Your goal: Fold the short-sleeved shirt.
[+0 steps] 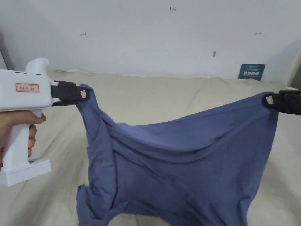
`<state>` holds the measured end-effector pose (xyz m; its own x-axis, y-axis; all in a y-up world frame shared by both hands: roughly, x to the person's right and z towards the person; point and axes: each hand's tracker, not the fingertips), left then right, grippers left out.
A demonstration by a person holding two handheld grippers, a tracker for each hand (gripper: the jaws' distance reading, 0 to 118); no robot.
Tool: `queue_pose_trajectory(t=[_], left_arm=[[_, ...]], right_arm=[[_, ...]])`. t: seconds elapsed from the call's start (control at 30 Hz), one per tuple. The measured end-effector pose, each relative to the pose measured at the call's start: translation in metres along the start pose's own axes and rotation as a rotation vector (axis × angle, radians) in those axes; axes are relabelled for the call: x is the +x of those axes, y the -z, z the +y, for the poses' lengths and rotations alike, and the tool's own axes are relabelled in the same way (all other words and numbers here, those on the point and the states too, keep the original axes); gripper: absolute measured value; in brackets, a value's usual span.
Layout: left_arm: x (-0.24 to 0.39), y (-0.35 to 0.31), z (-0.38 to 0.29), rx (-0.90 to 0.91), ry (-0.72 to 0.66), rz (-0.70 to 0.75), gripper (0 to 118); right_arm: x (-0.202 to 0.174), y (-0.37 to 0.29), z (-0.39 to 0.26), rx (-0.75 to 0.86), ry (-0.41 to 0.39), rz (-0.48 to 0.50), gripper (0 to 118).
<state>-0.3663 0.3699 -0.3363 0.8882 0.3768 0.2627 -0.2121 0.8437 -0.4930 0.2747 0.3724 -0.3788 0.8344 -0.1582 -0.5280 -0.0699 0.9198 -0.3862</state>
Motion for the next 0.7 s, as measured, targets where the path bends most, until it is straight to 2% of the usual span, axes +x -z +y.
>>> queue_pose_trajectory(t=[0.3, 0.5, 0.53, 0.7], left_arm=[[0.022, -0.048, 0.059, 0.091, 0.001, -0.003, 6], [0.023, -0.048, 0.096, 0.136, 0.000, -0.023, 6], [0.025, -0.046, 0.100, 0.142, -0.005, -0.028, 6], [0.028, -0.031, 0.119, 0.157, 0.009, -0.023, 6]], right_arm=[[0.000, -0.023, 0.067, 0.052, -0.025, -0.027, 3], [0.012, -0.017, 0.102, 0.069, -0.028, -0.046, 3], [0.003, -0.022, 0.104, 0.073, -0.031, -0.042, 3], [0.007, -0.009, 0.124, 0.086, -0.034, -0.045, 3]])
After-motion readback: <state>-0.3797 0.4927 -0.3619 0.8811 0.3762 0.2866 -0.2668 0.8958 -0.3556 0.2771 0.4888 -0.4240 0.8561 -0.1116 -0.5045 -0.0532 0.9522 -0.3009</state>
